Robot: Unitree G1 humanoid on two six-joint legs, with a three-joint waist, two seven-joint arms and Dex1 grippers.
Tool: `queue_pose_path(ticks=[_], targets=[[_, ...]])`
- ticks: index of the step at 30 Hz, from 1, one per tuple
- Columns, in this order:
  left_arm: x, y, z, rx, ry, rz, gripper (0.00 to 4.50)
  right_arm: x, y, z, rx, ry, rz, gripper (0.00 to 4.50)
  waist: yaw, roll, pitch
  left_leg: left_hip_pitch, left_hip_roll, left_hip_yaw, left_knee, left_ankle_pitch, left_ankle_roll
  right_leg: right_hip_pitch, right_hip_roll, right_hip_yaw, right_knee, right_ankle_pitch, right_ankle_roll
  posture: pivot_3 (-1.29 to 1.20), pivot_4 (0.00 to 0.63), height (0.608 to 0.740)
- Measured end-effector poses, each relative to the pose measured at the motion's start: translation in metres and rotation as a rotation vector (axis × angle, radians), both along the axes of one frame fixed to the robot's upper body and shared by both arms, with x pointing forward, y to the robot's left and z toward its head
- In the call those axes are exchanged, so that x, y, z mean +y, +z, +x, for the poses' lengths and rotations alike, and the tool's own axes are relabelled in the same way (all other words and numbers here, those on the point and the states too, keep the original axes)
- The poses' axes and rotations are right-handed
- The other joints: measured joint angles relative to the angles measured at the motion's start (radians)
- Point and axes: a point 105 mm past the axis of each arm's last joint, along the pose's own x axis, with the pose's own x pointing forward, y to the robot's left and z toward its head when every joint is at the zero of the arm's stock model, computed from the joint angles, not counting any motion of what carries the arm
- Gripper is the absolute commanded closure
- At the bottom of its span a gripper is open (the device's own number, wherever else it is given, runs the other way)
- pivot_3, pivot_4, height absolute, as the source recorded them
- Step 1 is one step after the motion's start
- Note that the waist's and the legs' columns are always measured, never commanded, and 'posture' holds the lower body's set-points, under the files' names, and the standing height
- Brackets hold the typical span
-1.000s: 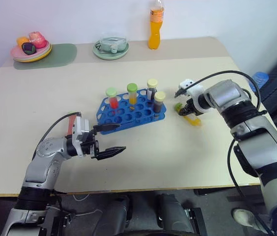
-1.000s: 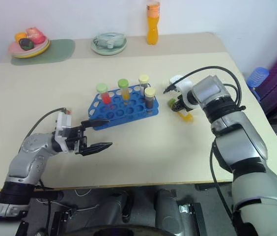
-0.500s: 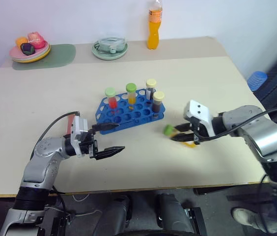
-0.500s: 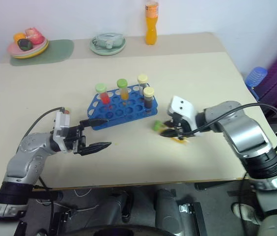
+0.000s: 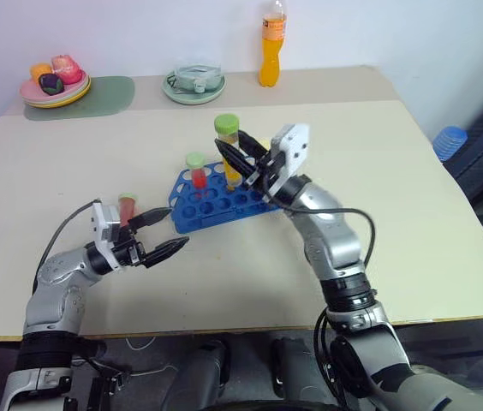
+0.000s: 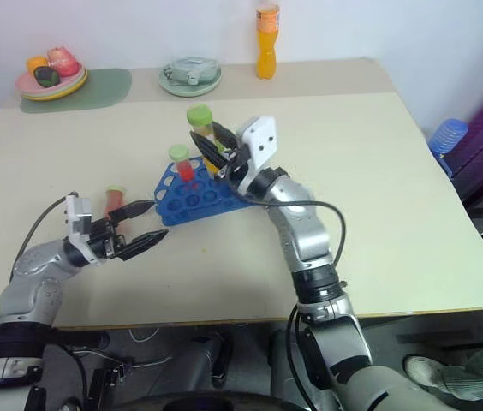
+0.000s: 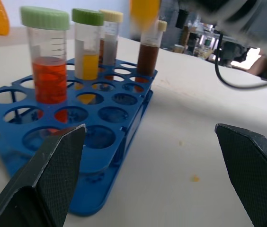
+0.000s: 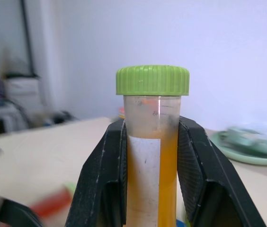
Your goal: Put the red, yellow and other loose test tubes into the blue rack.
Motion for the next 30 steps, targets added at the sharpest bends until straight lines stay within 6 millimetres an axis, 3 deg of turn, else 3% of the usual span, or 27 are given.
queue_pose_path(ticks=[5,13,17,30], targets=[[0.006,0.001,-0.001,-0.007,0.03,0.001,0.0,0.003,-0.023,0.005,-0.061,-0.06,-0.024,3.68,-0.005,0.0,0.0,0.0,0.0,0.0,0.0,0.001,-0.001,0.0,0.001,0.0,0.0,0.0,0.0,0.0,0.15,0.74],[0.011,0.004,-0.007,-0.021,0.053,0.018,0.0,0.006,-0.031,0.004,-0.111,-0.071,-0.013,3.68,-0.004,0.0,0.0,0.014,0.0,0.0,-0.007,-0.002,0.003,0.008,0.001,0.002,-0.002,0.0,-0.001,0.0,0.15,0.74],[0.012,0.007,-0.008,-0.03,0.063,0.021,0.0,0.008,-0.056,0.005,-0.034,-0.072,-0.027,3.68,-0.004,0.0,0.0,0.015,0.0,0.0,-0.007,-0.002,0.003,0.008,0.001,0.002,-0.001,0.0,-0.001,0.0,0.15,0.74],[0.015,0.007,-0.01,-0.034,0.093,0.016,0.0,0.008,-0.054,0.005,-0.042,-0.094,-0.027,3.68,-0.004,0.0,0.0,0.015,0.0,0.0,-0.008,-0.002,0.003,0.008,0.001,0.002,-0.001,0.0,-0.001,0.0,0.15,0.74]])
